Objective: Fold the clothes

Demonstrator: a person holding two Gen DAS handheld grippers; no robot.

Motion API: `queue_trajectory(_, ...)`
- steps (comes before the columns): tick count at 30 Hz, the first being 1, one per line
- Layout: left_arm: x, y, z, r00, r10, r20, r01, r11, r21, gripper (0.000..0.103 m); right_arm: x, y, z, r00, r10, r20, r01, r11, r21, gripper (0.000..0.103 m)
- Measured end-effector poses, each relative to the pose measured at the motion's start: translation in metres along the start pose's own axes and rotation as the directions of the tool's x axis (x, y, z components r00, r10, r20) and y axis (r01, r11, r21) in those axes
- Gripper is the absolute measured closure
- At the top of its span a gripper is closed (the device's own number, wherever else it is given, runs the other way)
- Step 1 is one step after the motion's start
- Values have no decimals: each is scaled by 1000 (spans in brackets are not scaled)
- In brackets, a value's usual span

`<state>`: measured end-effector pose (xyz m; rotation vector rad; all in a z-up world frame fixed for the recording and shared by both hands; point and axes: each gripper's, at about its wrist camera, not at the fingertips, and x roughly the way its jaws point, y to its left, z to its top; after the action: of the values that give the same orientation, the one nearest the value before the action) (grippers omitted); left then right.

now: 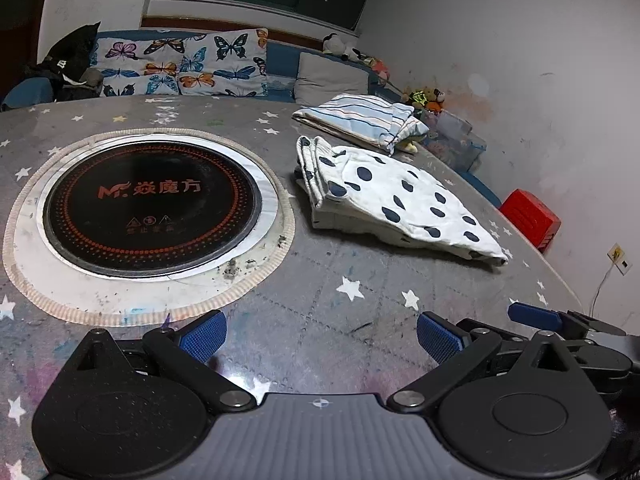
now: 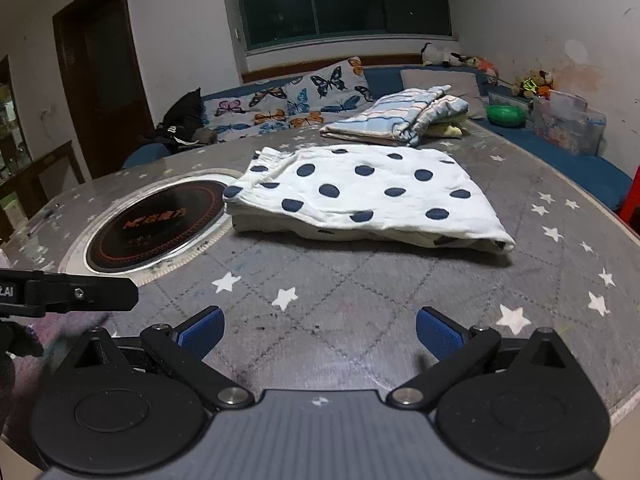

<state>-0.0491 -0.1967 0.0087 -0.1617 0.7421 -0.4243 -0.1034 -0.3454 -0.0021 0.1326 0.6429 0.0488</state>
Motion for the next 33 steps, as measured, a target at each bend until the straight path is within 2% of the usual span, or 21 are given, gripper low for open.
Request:
queue_trajectory(12,-2,-11,-6,1000,-2,-8,2,1000,19,0,-2,0,-6,999,-46,-13,46,999,-2,0)
queue_trajectory(33,-5,-25,-15,1000,-14,-19,15,999,41,0,-11,0,-9,999,-52,1,52,999,-3,0)
